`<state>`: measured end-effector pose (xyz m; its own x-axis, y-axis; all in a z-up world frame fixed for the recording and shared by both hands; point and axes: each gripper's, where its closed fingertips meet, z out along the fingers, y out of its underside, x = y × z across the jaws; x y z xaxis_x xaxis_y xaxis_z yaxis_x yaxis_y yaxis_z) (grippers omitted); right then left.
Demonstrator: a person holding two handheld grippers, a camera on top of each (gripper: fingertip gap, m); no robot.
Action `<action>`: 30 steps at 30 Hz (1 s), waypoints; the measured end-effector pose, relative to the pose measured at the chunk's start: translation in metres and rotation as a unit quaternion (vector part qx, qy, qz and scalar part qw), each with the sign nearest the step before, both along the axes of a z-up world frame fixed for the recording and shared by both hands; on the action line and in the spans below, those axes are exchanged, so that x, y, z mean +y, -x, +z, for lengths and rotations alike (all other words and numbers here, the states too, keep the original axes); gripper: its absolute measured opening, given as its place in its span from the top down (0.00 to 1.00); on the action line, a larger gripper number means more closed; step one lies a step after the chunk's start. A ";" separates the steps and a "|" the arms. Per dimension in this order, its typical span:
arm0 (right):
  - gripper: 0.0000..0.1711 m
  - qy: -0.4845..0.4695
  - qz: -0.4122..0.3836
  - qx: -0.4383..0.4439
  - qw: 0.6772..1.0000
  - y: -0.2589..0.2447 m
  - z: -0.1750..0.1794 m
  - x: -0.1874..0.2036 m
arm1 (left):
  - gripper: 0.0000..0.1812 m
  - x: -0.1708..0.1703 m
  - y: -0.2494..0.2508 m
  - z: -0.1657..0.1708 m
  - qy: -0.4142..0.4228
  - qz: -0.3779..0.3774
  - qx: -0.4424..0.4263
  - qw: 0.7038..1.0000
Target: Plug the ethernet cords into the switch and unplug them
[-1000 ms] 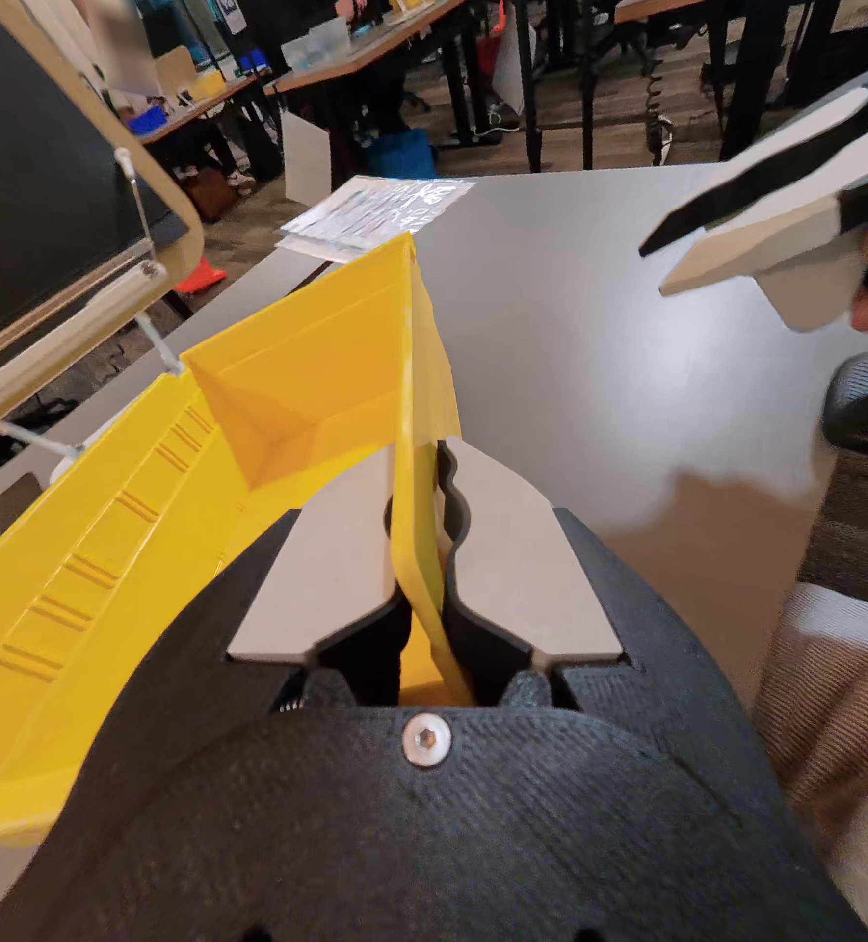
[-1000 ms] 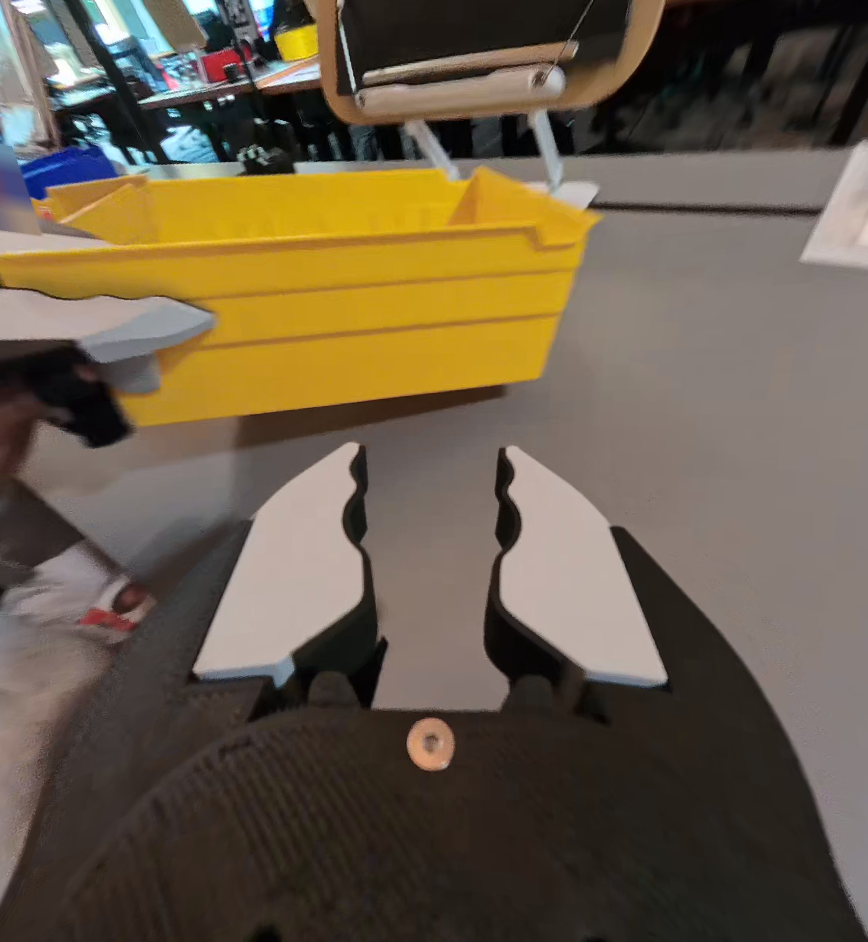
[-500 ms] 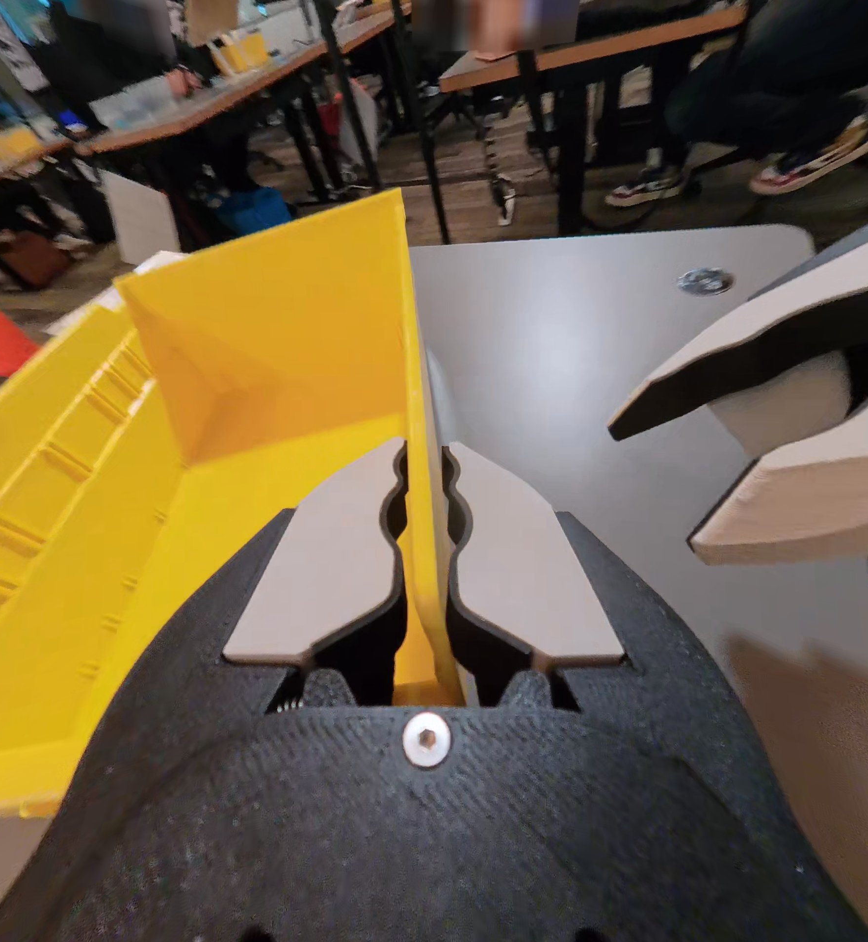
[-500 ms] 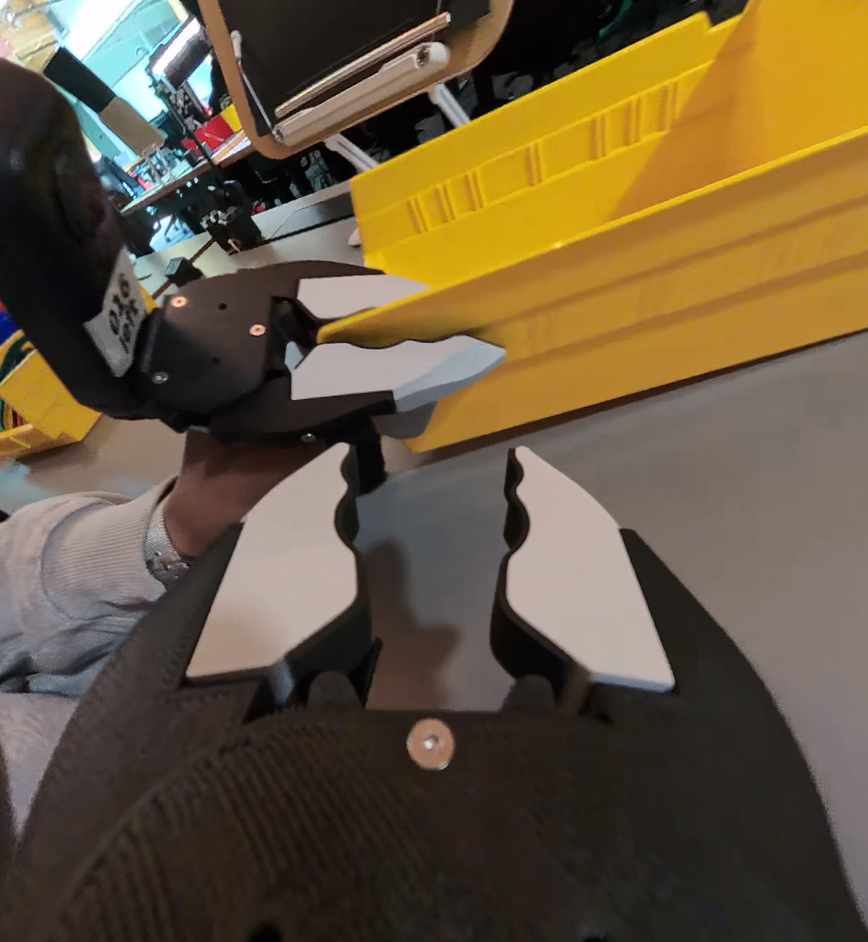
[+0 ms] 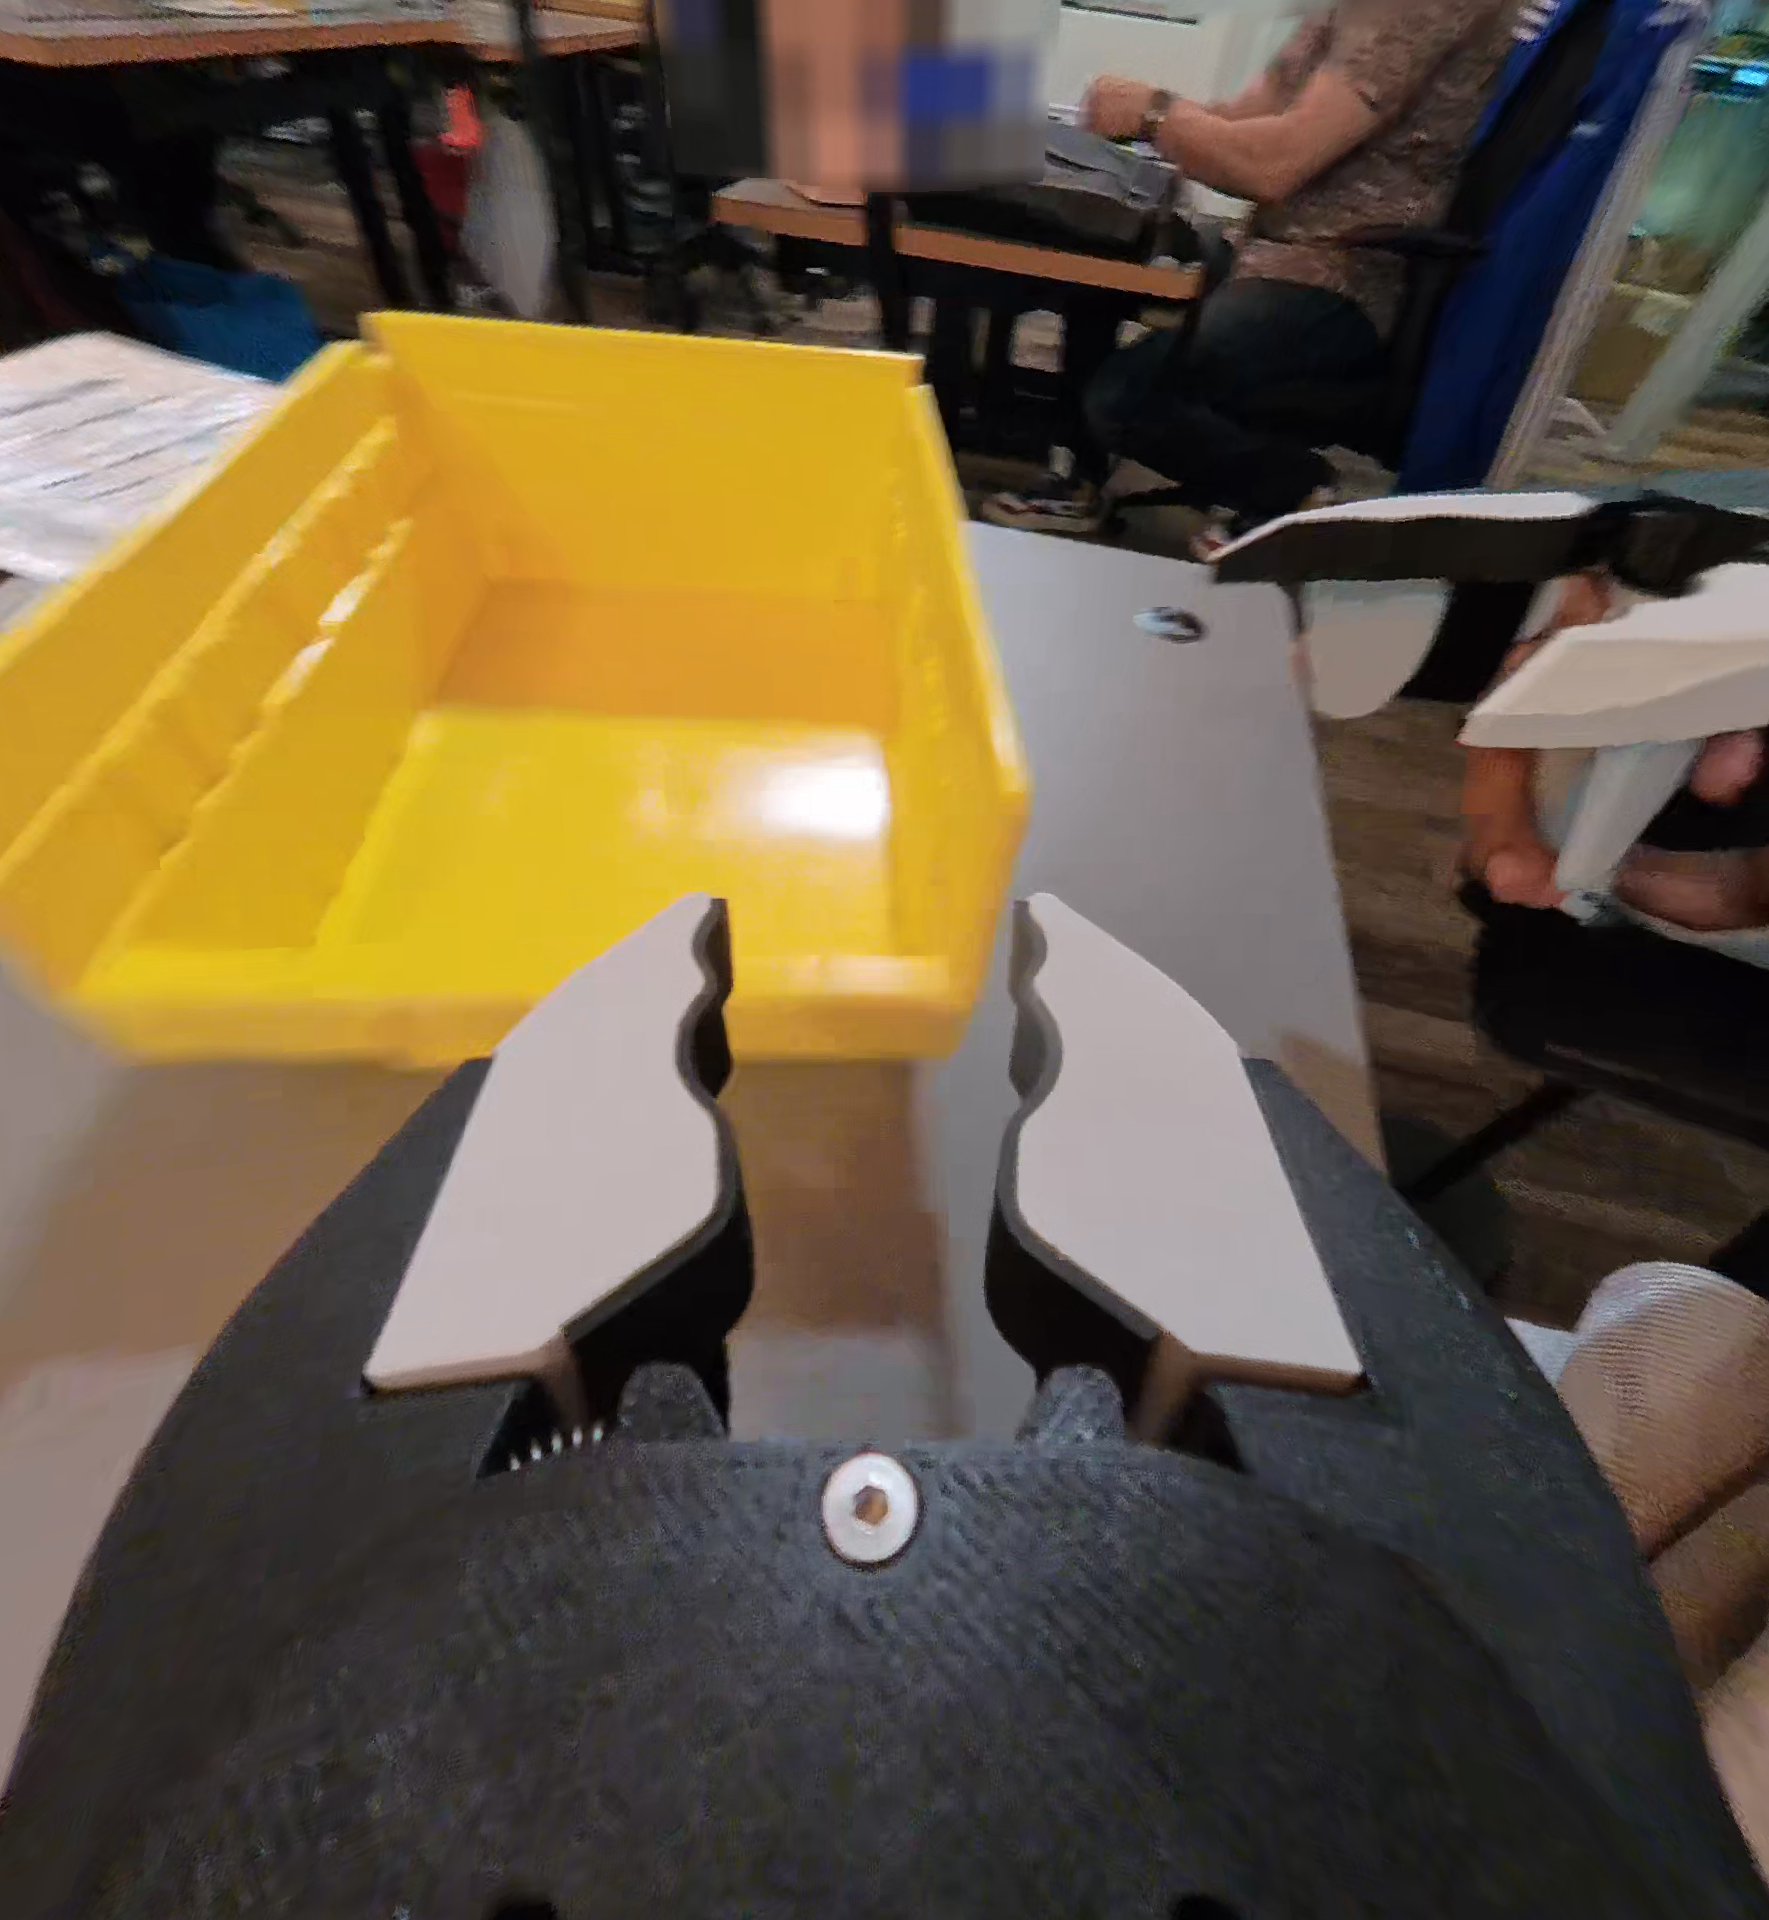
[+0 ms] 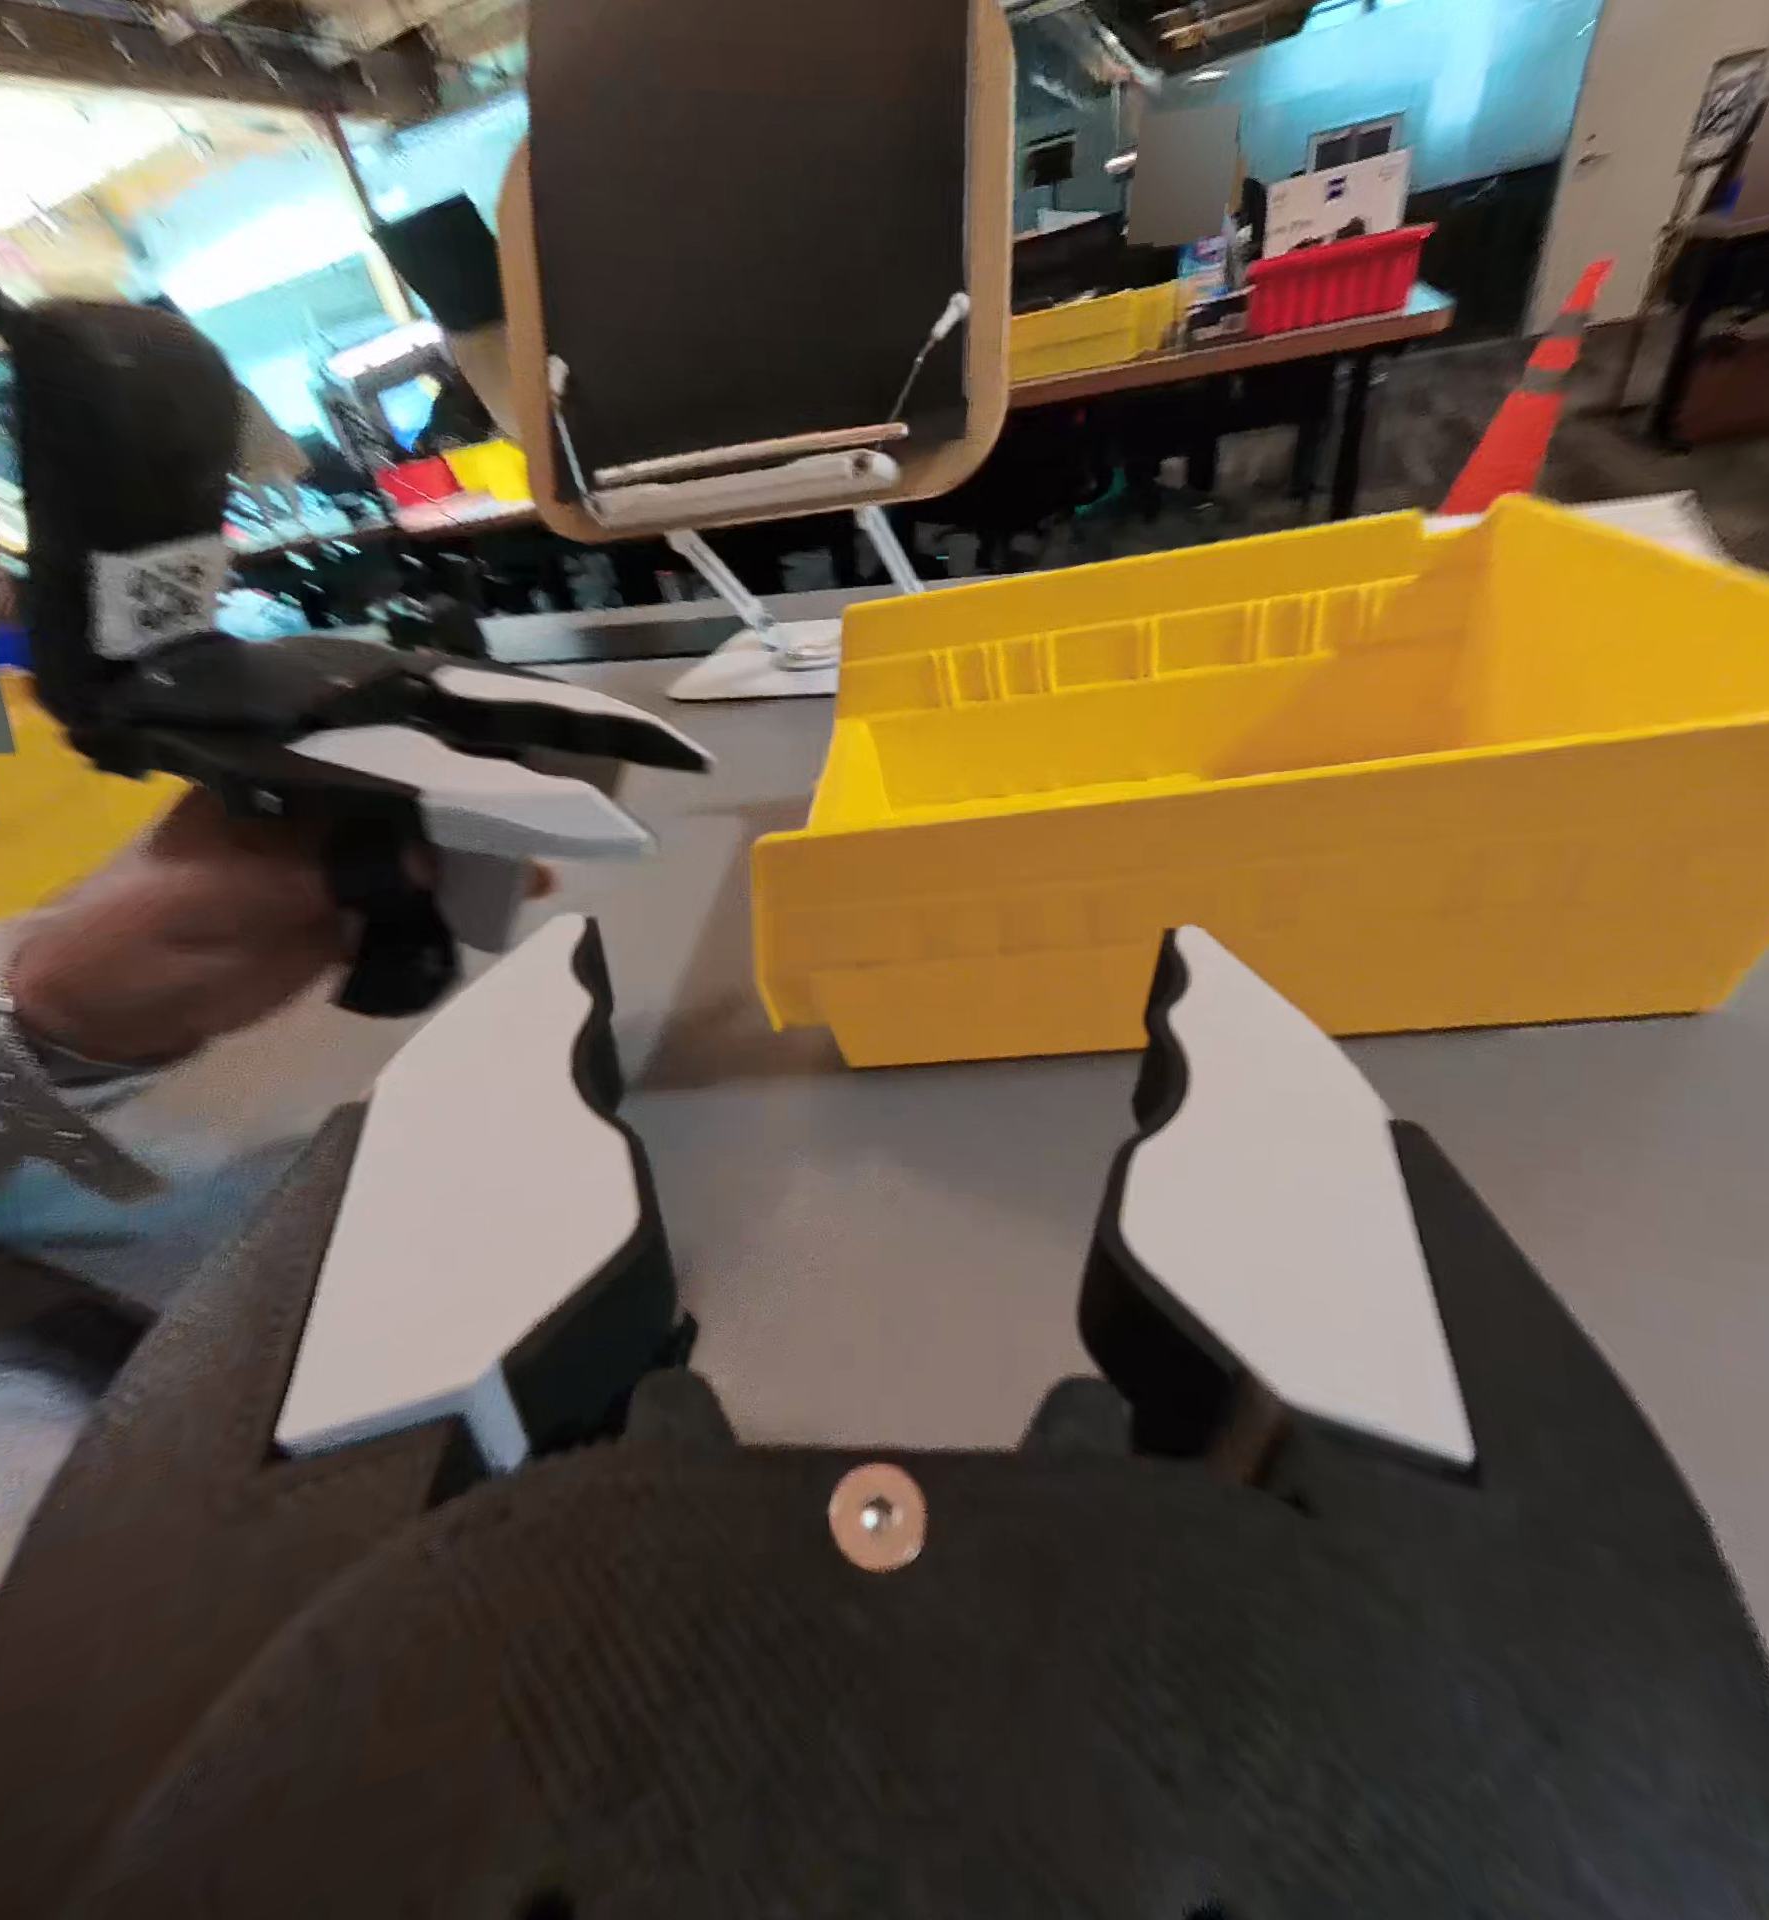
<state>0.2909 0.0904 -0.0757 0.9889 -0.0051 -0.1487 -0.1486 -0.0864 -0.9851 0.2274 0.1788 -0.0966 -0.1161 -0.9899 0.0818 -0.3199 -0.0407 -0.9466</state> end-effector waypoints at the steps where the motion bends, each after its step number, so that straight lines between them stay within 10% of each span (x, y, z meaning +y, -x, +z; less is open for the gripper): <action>1: 0.39 -0.002 -0.013 -0.025 1.000 0.001 -0.001 0.003 | 0.68 0.018 0.014 -0.001 -0.002 0.030 0.000 1.000; 13: 0.25 -0.021 -0.116 -0.122 0.986 -0.003 0.023 0.080 | 0.31 0.196 0.125 -0.049 -0.045 0.309 0.095 0.945; 25: 0.21 0.125 -0.165 -0.153 0.966 -0.023 -0.033 0.109 | 0.24 0.205 0.136 -0.029 -0.140 0.354 0.065 0.923; 30: 0.46 0.112 -0.131 -0.130 0.976 -0.026 -0.026 0.094 | 0.24 0.207 0.139 -0.026 -0.135 0.360 0.058 0.921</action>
<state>0.3165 0.1847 -0.1016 0.9535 -0.2663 0.1410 0.0584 -0.2959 -0.9534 0.0887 0.3854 -0.1225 0.5721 -0.7934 -0.2078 -0.4022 -0.0507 -0.9141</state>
